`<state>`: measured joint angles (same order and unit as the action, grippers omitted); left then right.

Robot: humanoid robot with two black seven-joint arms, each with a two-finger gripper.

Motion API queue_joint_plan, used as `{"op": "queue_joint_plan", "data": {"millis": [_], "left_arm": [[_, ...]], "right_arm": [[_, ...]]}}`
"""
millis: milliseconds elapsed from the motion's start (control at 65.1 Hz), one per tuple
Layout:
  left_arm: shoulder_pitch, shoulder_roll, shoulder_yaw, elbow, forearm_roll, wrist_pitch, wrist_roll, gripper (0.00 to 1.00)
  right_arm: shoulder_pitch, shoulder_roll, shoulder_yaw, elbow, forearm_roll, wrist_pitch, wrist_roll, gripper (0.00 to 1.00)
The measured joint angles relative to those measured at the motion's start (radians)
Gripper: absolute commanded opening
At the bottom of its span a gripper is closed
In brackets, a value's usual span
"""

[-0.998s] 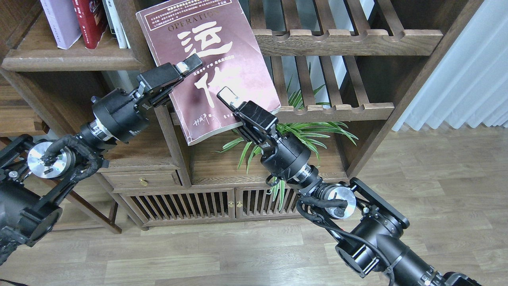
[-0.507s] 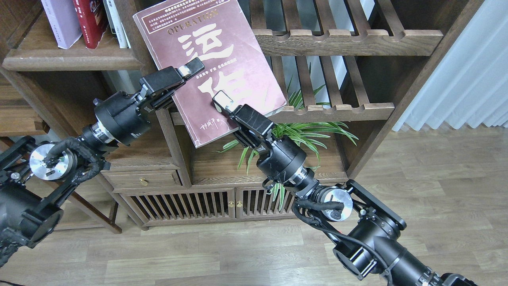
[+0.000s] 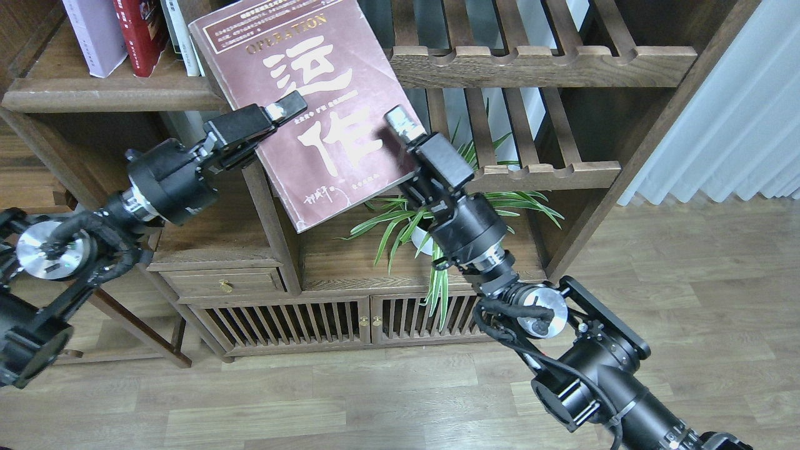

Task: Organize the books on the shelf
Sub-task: 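Lift the maroon book with the left gripper toward the top shelf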

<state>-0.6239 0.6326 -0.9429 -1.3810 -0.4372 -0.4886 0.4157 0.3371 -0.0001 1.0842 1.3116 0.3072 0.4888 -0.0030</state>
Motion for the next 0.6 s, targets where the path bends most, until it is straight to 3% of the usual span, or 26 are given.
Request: {"op": "queue_joint_plan", "data": {"millis": [599], "left_arm": [[-0.074, 0.400, -0.010, -0.001, 0.011, 0.000, 0.014, 0.05]], "right_arm": [[-0.003, 0.000, 0.025, -0.011, 0.000, 0.000, 0.006, 0.77]]}}
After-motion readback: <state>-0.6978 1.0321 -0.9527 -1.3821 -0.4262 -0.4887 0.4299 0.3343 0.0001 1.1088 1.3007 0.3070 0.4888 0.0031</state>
